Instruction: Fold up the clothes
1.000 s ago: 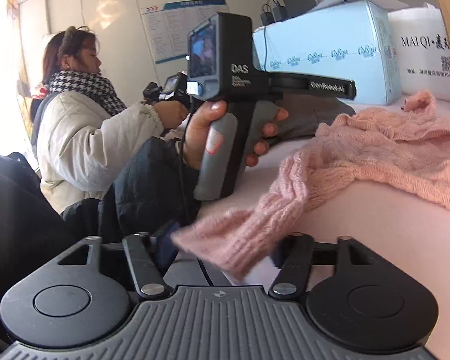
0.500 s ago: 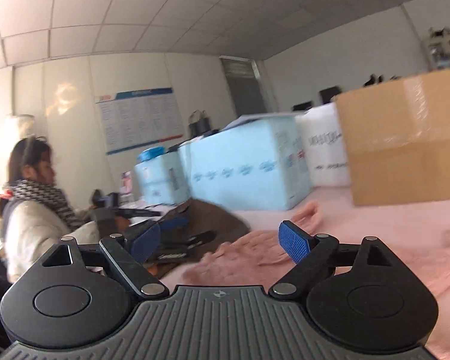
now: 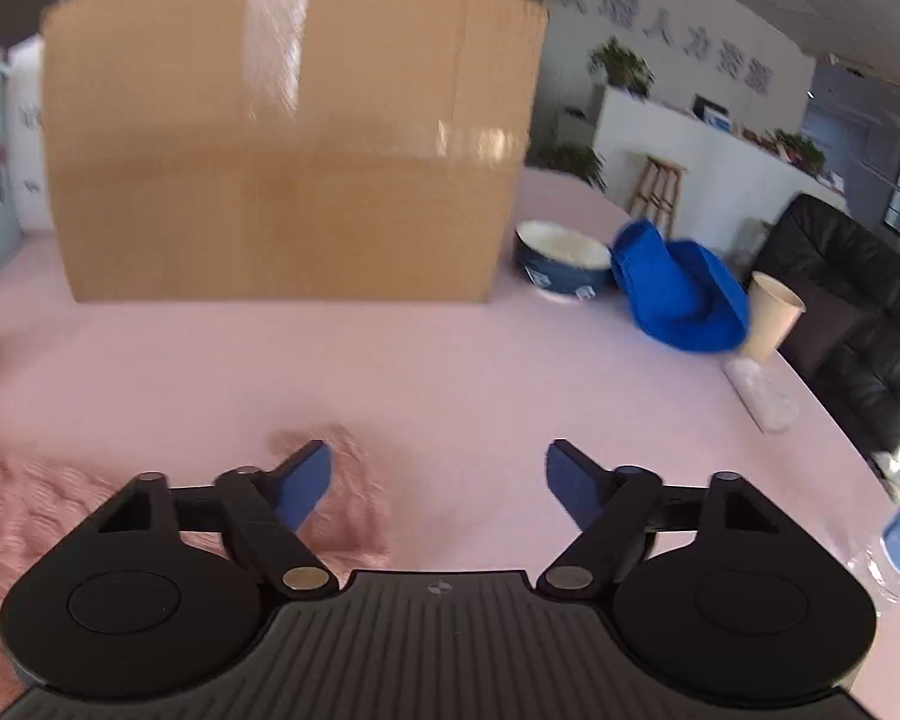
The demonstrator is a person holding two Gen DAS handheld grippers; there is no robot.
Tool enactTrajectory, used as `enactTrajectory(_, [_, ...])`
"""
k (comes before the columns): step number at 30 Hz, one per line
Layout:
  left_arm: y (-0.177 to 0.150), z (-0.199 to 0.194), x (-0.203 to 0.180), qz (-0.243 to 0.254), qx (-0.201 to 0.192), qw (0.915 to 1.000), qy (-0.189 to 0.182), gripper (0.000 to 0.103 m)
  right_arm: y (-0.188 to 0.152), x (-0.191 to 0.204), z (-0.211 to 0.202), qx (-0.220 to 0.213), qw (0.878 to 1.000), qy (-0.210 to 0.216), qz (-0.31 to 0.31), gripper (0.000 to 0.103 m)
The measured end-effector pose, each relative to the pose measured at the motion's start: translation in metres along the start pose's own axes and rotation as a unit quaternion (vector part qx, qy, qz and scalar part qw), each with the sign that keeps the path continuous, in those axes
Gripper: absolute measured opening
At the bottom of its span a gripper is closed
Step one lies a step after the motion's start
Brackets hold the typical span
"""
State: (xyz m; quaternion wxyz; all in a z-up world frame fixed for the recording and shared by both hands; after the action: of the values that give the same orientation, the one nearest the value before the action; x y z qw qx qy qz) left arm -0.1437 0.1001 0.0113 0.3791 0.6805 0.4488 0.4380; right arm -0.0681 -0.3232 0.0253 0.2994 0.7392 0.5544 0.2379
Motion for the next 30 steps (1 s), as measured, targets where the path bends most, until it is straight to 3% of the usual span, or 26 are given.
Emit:
enactTrajectory(6, [-0.004,0.01,0.002,-0.004,0.032,0.9995,-0.001,0.092,-0.005,0.005,0.046,0.077,0.996,-0.004,0.046,0.052])
enactTrajectory(7, [-0.004,0.01,0.001,-0.003,0.033,0.9995,-0.001,0.092,-0.006,0.009,0.052,0.094,0.994,0.018,0.053,0.052])
enactTrajectory(8, [-0.004,0.01,0.001,-0.002,0.033,0.9995,-0.001,0.092,-0.007,0.012,0.054,0.098,0.993,0.03,0.051,0.043])
enactTrajectory(9, [-0.004,0.01,0.001,-0.002,0.033,0.9994,-0.003,0.092,-0.009,0.019,0.058,0.097,0.994,0.04,0.036,0.016])
enactTrajectory(10, [-0.004,0.01,0.001,-0.002,0.034,0.9994,-0.004,0.092,-0.01,0.024,0.059,0.092,0.995,0.027,0.018,0.008])
enactTrajectory(14, [-0.004,0.014,0.002,-0.004,0.046,0.9989,-0.002,0.092,-0.002,0.036,0.052,0.057,0.998,-0.021,-0.009,0.007])
enactTrajectory(18, [-0.006,0.021,0.007,-0.016,0.067,0.9976,0.006,0.092,0.01,0.041,0.013,0.01,0.998,-0.061,-0.028,0.007])
enactTrajectory(24, [-0.011,0.031,0.01,-0.017,0.105,0.9937,0.035,0.092,0.019,0.051,-0.042,0.0,0.993,-0.099,-0.069,0.007])
enactTrajectory(26, [-0.013,0.038,0.013,-0.024,0.124,0.9912,0.037,0.092,0.022,0.054,-0.048,0.001,0.991,-0.113,-0.074,0.011])
enactTrajectory(28, [-0.014,0.039,0.015,-0.031,0.128,0.9909,0.032,0.092,0.026,0.053,-0.036,0.012,0.989,-0.137,-0.063,0.034])
enactTrajectory(29, [-0.015,0.04,0.016,-0.034,0.129,0.9906,0.029,0.093,0.028,0.055,-0.023,0.025,0.987,-0.143,-0.064,0.055])
enactTrajectory(30, [-0.015,0.04,0.016,-0.036,0.13,0.9905,0.027,0.093,0.026,0.06,-0.011,0.042,0.987,-0.14,-0.071,0.061])
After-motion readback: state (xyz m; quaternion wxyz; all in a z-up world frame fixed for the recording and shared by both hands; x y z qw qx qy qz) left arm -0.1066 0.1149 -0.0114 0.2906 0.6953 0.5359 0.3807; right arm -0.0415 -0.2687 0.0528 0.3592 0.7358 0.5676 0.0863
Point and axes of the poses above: each gripper's, at about its wrist camera, not at the fingertips, and z roughly the way its jaws point, x to its left, y to its top, the point moved 4 cm from there along z, roughly the way its jaws point, and after that the axes turned 6 degrees about y, right-handed, at the moved point
